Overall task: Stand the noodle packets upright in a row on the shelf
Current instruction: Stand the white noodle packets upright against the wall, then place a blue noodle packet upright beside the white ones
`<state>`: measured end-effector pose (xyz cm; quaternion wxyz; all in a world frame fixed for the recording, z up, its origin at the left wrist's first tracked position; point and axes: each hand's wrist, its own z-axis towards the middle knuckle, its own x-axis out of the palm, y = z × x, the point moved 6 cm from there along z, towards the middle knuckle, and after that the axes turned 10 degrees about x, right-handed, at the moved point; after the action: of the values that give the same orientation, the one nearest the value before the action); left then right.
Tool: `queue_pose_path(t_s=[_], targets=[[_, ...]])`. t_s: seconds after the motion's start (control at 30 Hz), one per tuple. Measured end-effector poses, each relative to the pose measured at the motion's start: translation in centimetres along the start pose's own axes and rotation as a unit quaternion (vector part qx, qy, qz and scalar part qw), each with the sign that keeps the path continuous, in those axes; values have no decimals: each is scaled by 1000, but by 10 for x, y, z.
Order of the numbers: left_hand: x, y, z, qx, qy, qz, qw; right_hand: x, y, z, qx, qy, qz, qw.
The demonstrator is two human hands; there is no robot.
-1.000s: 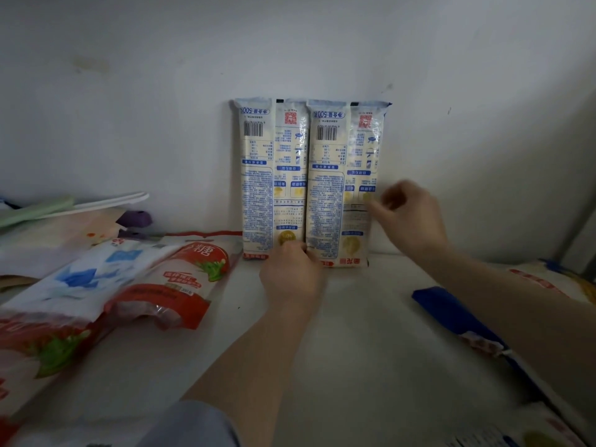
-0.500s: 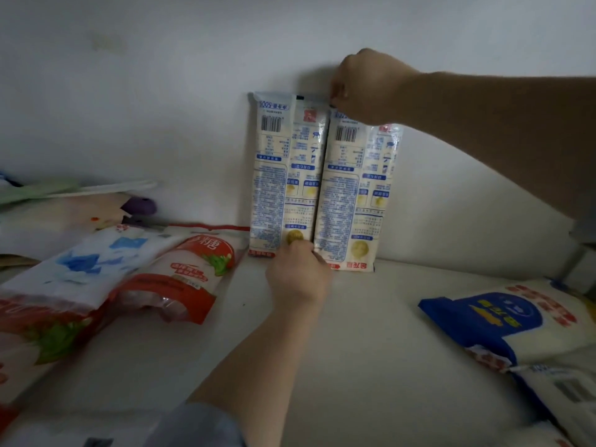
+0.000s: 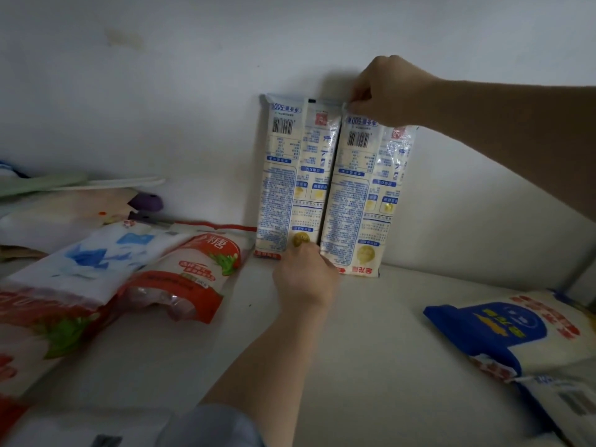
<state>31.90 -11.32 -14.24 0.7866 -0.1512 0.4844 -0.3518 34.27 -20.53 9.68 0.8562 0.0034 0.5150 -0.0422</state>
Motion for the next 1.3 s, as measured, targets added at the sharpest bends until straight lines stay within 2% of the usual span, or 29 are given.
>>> queue_pose_path(t_s=[0.13,0.37,0.6,0.77,0.87,1.0,1.17,1.3], targets=[[2,1,1,-6,7,-1,1000,-2,2,3,2,-1,-22,1000],[3,0,2,-10,15,18,1000,0,12,4,-23,-101,-130,986],[0,-2,1,-8,19,30,999,1,13,-4,-30,-133,-137,981],[-8,-8,-9,-2,65,-4,998,-2,20,-42,-60,-154,-111,980],[-20,-19,-23,24,136,-2,990,11,21,-85,-59,-98,-108,988],[-45,-40,-39,123,228,63,964,34,13,-144,-55,54,-124,989],[-68,-77,-65,233,408,152,870,33,-15,-205,-16,278,-132,951],[-76,-110,-87,293,482,202,800,11,-47,-244,26,385,-148,910]])
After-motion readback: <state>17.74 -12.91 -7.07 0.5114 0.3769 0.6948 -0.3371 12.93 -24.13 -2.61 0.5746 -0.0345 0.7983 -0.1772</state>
